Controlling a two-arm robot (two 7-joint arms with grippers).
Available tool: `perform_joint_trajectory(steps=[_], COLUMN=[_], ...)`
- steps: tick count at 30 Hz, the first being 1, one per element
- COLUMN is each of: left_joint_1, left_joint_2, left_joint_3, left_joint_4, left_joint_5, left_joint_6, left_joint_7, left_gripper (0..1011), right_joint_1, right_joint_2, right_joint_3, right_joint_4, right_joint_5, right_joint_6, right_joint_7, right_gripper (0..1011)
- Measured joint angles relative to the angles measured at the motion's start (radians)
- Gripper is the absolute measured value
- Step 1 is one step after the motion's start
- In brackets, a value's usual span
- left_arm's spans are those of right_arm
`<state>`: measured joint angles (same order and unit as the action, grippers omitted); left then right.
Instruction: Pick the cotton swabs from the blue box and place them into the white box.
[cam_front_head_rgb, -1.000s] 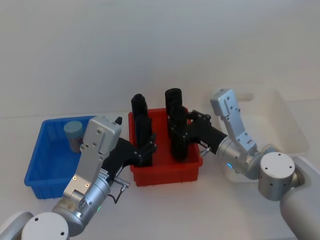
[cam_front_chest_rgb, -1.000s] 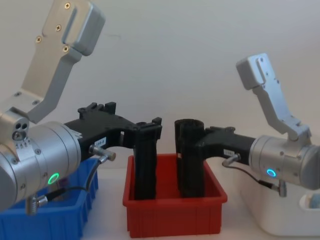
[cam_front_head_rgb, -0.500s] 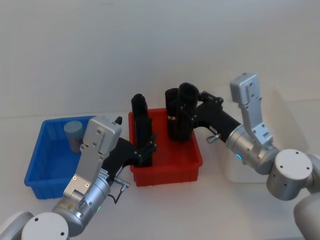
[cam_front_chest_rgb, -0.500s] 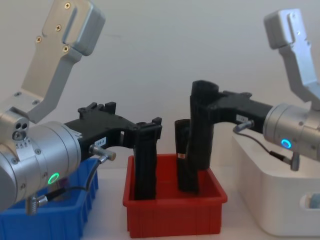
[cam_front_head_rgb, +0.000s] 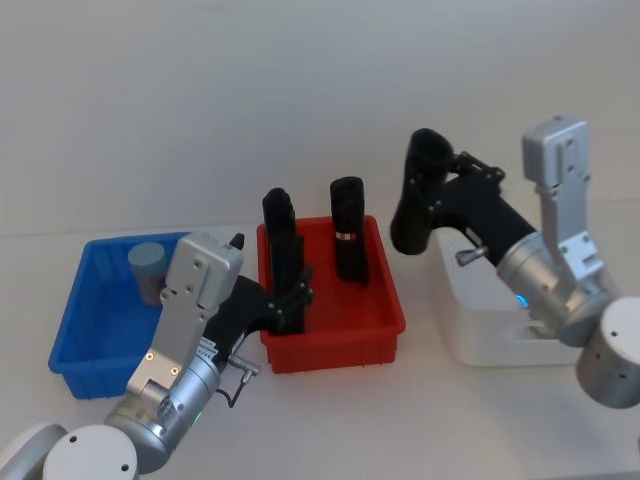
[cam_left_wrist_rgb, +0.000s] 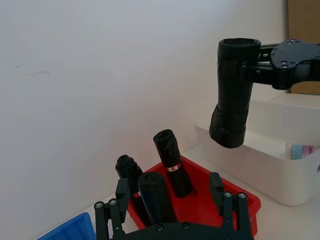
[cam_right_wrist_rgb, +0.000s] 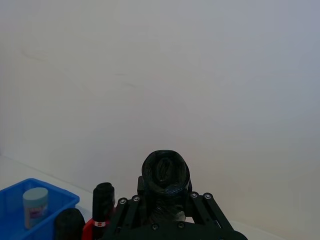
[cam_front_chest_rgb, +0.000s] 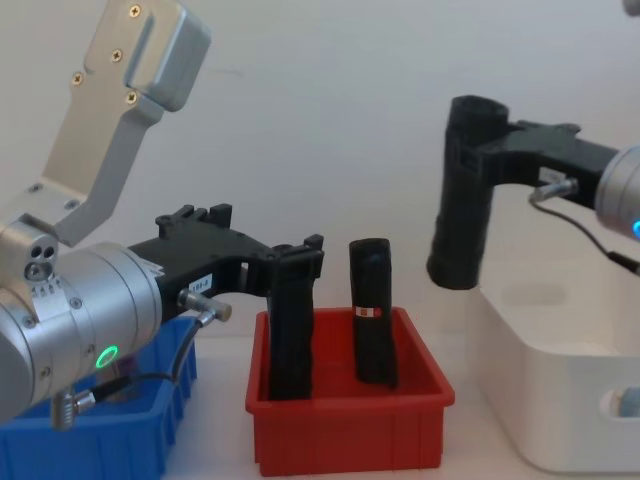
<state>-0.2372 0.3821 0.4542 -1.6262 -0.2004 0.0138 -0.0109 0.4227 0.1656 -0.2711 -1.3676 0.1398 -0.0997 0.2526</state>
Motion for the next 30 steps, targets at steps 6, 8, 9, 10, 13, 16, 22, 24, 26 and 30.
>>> perform_joint_trajectory(steps=[6,8,9,10,13,16,22,24,26,30], left_joint_1=[0.000,0.000,0.000,0.000,0.000,0.000,0.000,0.000,0.000,0.000], left_joint_2=[0.000,0.000,0.000,0.000,0.000,0.000,0.000,0.000,0.000,0.000], left_joint_3=[0.000,0.000,0.000,0.000,0.000,0.000,0.000,0.000,0.000,0.000], left_joint_4=[0.000,0.000,0.000,0.000,0.000,0.000,0.000,0.000,0.000,0.000], left_joint_5=[0.000,0.000,0.000,0.000,0.000,0.000,0.000,0.000,0.000,0.000], left_joint_6=[0.000,0.000,0.000,0.000,0.000,0.000,0.000,0.000,0.000,0.000], left_joint_7=[0.000,0.000,0.000,0.000,0.000,0.000,0.000,0.000,0.000,0.000], left_gripper=[1004,1004,1004,1004,1004,1004,1004,1004,1004,1004], right_joint_1=[-0.039,-0.054,-0.064,-0.069,-0.087,-0.102,-0.123,-0.130,-0.132,-0.135], right_joint_2=[0.031,0.044,0.053,0.057,0.074,0.087,0.107,0.113,0.115,0.118], right_joint_3=[0.019,0.027,0.033,0.036,0.047,0.056,0.069,0.073,0.074,0.076], right_joint_4=[-0.076,-0.102,-0.119,-0.126,-0.152,-0.169,-0.187,-0.189,-0.188,-0.174], right_joint_5=[0.006,0.009,0.011,0.012,0.017,0.022,0.029,0.031,0.032,0.033], right_joint_6=[0.048,0.066,0.079,0.086,0.111,0.136,0.170,0.183,0.188,0.194], right_joint_7=[-0.047,-0.064,-0.073,-0.077,-0.094,-0.107,-0.117,-0.117,-0.115,-0.106], right_gripper=[366,366,366,366,366,366,366,366,366,366])
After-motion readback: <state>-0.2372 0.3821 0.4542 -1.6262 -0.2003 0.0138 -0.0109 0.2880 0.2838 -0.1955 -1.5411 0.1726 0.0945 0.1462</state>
